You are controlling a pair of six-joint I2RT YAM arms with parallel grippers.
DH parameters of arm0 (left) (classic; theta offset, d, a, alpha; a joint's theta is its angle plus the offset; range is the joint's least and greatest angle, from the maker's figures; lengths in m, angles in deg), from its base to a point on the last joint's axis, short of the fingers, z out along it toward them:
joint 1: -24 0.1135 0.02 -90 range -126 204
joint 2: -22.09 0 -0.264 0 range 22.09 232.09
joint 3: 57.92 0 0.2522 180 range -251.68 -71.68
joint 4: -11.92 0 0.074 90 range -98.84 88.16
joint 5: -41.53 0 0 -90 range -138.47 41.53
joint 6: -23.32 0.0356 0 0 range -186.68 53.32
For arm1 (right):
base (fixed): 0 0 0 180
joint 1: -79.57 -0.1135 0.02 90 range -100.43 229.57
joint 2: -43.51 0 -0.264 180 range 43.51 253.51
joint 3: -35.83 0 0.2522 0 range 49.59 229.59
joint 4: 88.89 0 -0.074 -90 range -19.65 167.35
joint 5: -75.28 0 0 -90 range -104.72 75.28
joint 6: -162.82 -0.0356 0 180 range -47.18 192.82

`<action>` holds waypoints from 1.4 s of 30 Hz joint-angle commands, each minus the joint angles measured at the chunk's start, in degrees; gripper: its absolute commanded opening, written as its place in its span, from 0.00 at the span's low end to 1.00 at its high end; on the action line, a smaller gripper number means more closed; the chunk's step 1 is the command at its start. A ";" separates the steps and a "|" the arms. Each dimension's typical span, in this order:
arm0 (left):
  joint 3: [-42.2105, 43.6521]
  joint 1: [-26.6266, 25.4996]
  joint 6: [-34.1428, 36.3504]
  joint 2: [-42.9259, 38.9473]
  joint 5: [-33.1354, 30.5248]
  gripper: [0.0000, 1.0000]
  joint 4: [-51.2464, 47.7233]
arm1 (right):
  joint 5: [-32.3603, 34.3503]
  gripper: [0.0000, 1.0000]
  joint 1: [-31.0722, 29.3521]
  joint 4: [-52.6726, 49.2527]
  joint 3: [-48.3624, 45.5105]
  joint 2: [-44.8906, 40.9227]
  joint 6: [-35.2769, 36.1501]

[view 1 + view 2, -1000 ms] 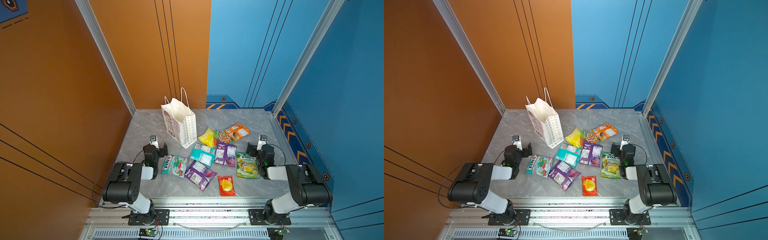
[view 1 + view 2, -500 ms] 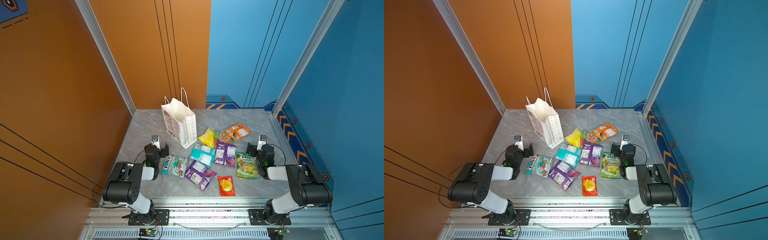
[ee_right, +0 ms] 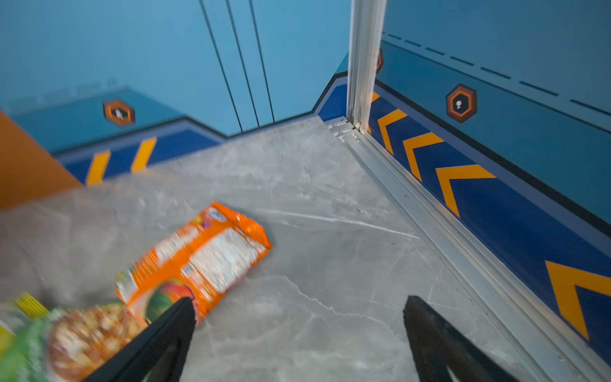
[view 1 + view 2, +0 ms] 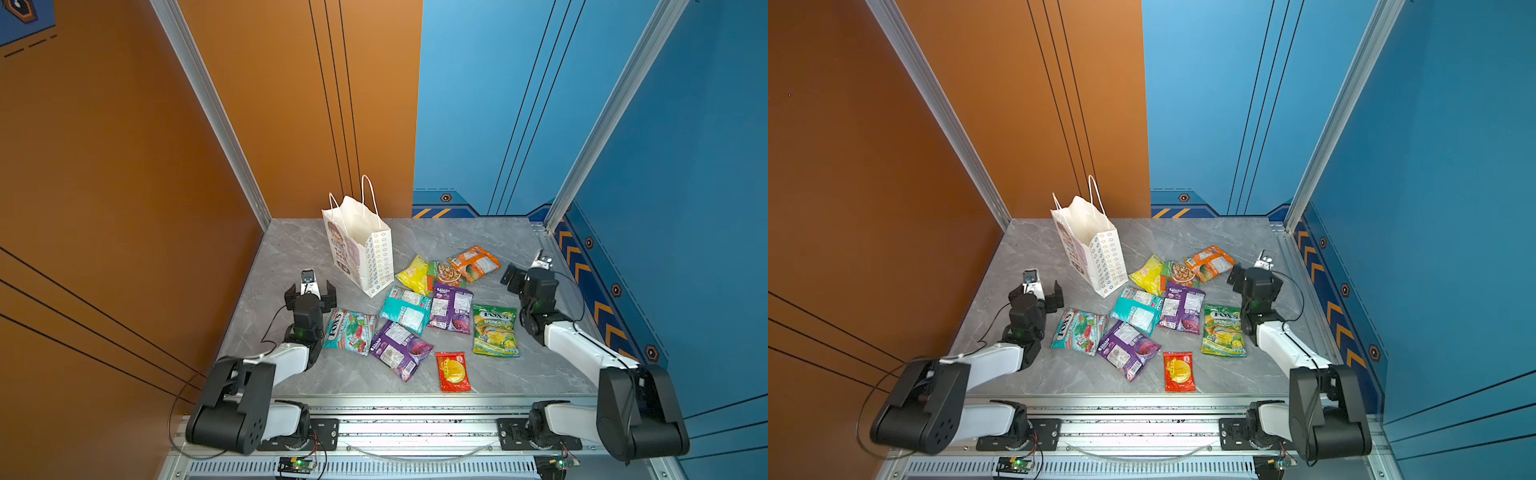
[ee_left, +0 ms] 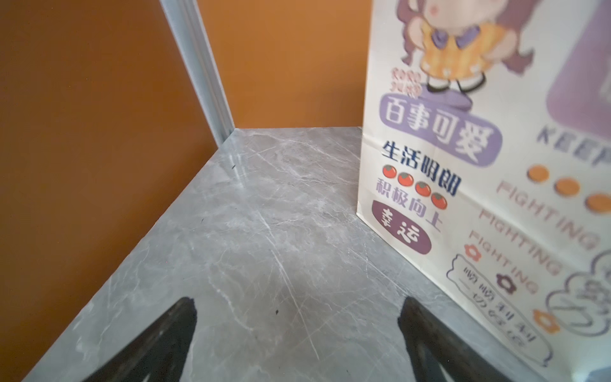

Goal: Place the snacks into the paper bag
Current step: 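Move the left gripper to the white paper bag while the right reaches toward snacks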

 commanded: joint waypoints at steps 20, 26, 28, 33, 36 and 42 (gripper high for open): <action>-37.04 6.15 -32.12 -19.27 26.18 0.97 -64.22 | -5.71 0.97 -12.82 -35.90 23.84 6.38 -4.74; -46.06 2.57 -32.90 -9.88 34.08 0.92 -66.88 | -8.50 0.97 -14.06 -36.98 24.13 6.11 -4.60; -49.21 0.88 -31.97 -7.00 34.81 0.91 -68.89 | -8.96 0.96 -14.16 -37.31 24.01 5.86 -4.50; -55.68 -3.65 -30.30 -0.80 31.59 0.91 -73.64 | -10.24 0.96 -14.18 -37.70 23.27 4.93 -4.72; -58.83 -4.51 -29.47 2.65 29.56 0.91 -76.22 | -10.73 0.96 -14.16 -37.83 23.12 4.84 -4.65; -64.00 -4.80 -28.00 8.74 27.67 0.89 -79.74 | -11.50 0.96 -14.10 -38.05 23.56 4.93 -4.23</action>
